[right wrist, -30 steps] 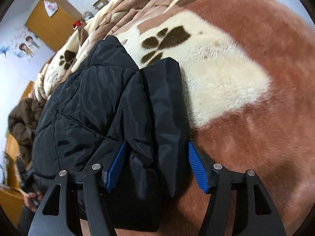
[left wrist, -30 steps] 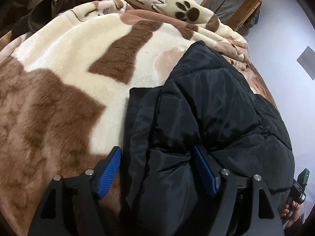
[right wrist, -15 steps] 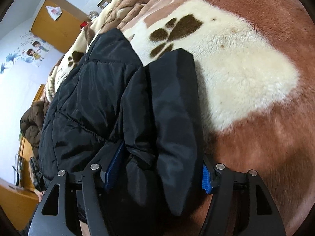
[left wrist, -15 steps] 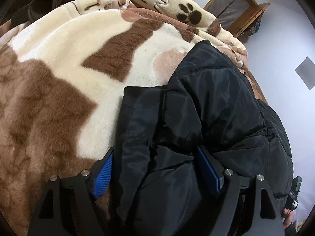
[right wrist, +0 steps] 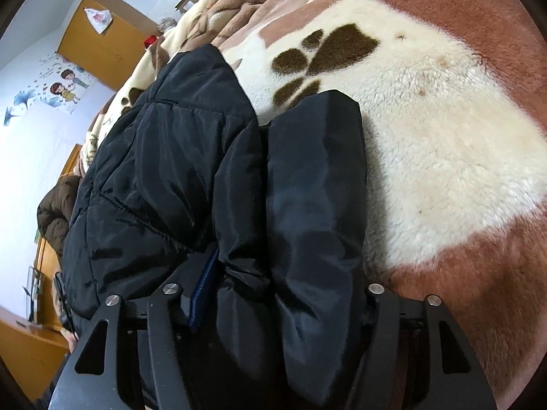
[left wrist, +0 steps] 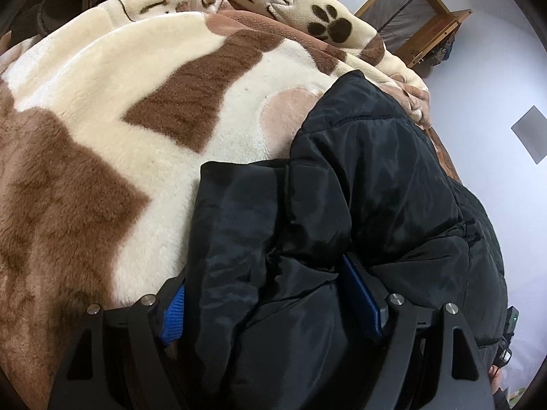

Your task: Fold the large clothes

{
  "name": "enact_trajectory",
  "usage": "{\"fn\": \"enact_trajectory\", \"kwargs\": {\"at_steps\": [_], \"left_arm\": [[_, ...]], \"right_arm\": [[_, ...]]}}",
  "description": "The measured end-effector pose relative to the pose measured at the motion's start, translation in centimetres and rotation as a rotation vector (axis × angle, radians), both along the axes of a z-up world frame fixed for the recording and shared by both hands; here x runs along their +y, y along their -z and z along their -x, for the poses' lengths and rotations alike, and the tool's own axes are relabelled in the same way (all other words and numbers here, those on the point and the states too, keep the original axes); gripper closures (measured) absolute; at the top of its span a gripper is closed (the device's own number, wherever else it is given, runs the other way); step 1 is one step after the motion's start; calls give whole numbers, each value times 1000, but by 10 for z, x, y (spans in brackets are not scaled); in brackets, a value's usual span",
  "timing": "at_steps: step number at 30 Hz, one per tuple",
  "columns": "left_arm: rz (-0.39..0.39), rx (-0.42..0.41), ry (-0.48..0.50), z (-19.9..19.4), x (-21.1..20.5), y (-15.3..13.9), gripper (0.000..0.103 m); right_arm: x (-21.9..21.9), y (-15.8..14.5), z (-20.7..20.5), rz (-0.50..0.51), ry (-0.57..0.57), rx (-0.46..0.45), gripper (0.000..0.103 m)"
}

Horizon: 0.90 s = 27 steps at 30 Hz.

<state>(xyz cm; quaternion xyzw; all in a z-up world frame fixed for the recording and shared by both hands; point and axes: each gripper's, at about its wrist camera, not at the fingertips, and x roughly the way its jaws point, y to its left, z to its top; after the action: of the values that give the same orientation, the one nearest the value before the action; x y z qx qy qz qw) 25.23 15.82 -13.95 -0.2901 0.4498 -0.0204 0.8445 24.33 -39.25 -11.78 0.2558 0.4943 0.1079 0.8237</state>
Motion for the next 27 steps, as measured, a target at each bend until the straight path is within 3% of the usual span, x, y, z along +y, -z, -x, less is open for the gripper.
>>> {"fn": "enact_trajectory", "kwargs": {"at_steps": [5,13,17,27], "left_arm": [[-34,24,19,-17,-7,0,25],[-65,18,42,-15,-14,-21,71],[-100,-19,40,-5,-12,-52,77],[-120,-145,47,11,-11,-124,78]], "right_arm": [[9,0,-12,45,-8,7,45],[16,-17,-10,87,-12,14,68],[19,-41,-4,113,-20,-14,75],[24,-112,8,108,-39,-146,77]]}}
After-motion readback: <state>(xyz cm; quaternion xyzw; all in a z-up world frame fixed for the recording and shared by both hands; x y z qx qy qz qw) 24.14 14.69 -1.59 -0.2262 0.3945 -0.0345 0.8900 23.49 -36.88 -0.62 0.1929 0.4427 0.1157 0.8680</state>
